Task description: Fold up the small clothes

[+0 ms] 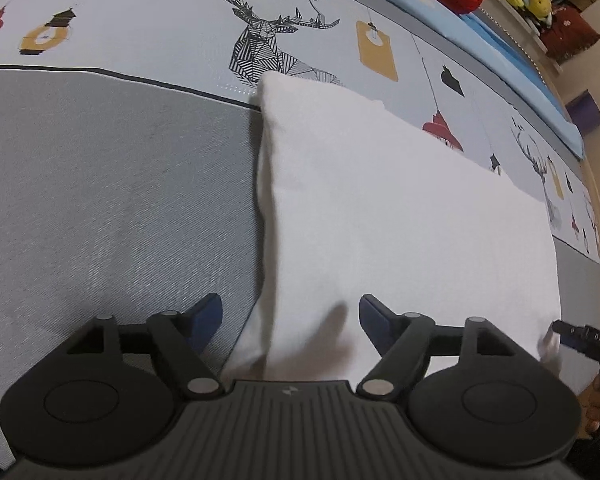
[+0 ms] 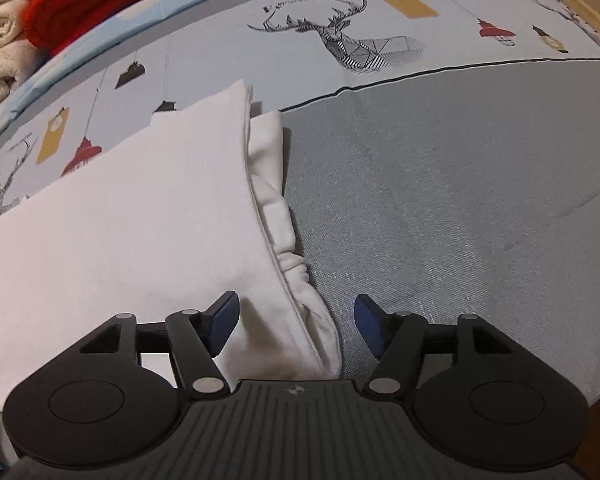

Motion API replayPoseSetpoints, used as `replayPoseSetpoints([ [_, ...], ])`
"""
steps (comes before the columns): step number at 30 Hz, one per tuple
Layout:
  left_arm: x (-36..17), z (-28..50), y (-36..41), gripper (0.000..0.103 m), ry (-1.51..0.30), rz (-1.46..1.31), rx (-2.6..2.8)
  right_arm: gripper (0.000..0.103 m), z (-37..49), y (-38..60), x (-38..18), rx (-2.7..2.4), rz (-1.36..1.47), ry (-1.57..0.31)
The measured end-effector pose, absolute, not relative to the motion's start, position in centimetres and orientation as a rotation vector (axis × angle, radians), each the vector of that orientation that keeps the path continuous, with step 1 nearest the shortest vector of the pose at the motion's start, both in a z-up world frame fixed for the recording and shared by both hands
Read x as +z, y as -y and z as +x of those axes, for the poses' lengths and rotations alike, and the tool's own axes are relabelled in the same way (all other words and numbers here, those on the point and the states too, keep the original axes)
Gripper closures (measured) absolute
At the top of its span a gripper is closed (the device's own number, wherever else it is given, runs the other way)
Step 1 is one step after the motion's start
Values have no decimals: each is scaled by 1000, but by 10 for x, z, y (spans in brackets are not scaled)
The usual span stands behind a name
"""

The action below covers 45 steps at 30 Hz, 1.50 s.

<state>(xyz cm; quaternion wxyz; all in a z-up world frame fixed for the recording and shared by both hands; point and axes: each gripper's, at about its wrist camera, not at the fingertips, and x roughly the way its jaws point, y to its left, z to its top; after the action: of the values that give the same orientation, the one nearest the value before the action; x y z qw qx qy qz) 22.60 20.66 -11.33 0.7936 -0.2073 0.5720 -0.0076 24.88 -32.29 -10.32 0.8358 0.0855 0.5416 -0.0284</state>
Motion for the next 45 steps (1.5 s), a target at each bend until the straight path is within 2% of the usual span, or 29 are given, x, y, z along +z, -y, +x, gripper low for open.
replayPoseSetpoints([
  [9, -131, 244, -196, 25, -1285, -404, 23, 38, 260, 315, -115, -63, 156, -1185],
  [14, -134, 247, -190, 32, -1283, -365, 12, 41, 263, 313, -120, -60, 147, -1204],
  [17, -135, 247, -187, 42, -1279, -358, -11, 48, 265, 312, -122, -50, 140, -1209],
  [19, -135, 246, -186, 57, -1281, -365, -31, 52, 264, 310, -122, -43, 141, -1209],
  [20, -134, 245, -185, 60, -1281, -359, -35, 58, 264, 310, -122, -39, 141, -1210],
  [22, -133, 244, -184, 76, -1278, -345, -46, 67, 263, 309, -123, -31, 144, -1213],
  [25, -130, 242, -187, 85, -1258, -365, -60, 78, 262, 309, -122, -22, 131, -1209],
  [27, -126, 239, -189, 87, -1241, -364, -67, 85, 261, 310, -122, -12, 142, -1206],
  [38, -113, 219, -237, 86, -1203, -397, 58, 87, 263, 286, -120, 130, 147, -1217],
  [42, -111, 217, -259, 81, -1202, -432, 95, 87, 262, 270, -119, 228, 141, -1238],
  [45, -113, 216, -264, 60, -1213, -444, 94, 84, 262, 268, -118, 233, 121, -1243],
])
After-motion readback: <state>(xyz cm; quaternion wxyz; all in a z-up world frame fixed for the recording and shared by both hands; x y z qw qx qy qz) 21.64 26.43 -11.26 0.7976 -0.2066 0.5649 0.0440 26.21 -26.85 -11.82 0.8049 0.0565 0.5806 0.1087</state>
